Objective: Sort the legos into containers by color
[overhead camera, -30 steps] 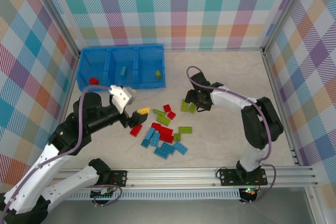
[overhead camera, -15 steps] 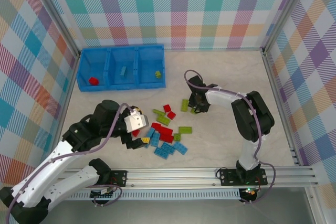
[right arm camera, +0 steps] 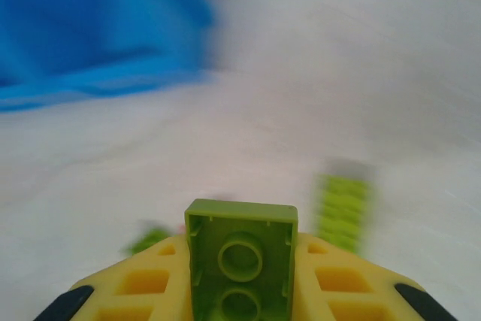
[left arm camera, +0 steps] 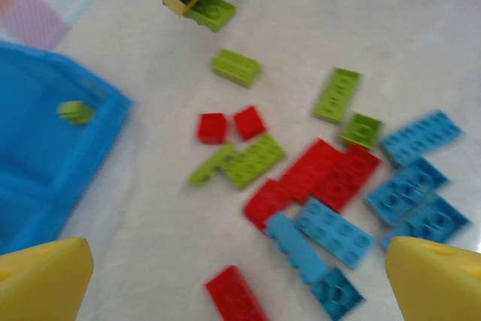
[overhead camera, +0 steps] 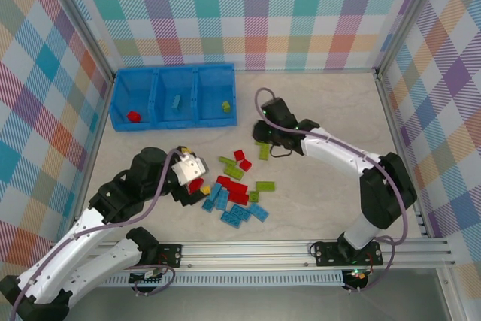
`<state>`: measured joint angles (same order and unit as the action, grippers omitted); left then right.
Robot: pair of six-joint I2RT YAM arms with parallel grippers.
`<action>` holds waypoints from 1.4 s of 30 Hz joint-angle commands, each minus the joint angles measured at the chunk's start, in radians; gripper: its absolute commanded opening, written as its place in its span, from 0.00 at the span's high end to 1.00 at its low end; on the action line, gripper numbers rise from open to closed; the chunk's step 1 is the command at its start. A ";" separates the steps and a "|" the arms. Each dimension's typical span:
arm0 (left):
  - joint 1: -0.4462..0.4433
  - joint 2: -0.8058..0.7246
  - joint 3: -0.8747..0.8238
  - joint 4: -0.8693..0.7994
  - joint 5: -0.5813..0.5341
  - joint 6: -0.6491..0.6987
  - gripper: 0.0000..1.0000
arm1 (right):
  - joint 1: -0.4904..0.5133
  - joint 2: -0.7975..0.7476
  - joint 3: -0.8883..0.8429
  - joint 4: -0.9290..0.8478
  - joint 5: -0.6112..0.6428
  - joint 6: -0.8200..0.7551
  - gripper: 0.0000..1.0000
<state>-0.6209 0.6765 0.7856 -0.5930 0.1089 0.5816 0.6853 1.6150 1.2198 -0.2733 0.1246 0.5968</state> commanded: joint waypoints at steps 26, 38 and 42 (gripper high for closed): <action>0.176 -0.009 -0.055 0.244 -0.294 -0.246 0.01 | 0.046 0.764 0.825 0.116 0.133 -0.551 0.52; 0.181 0.033 -0.037 0.214 -0.303 -0.277 0.01 | 0.056 0.428 0.571 0.133 -0.057 -0.457 0.50; 0.184 0.132 0.047 0.102 -0.250 -0.361 0.00 | 0.056 0.193 0.357 0.128 -0.240 -0.428 0.47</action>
<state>-0.4488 0.7540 0.7624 -0.4175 -0.1730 0.2981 0.7338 1.9823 1.6539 -0.1581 0.0521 0.1242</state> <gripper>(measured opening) 0.997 0.524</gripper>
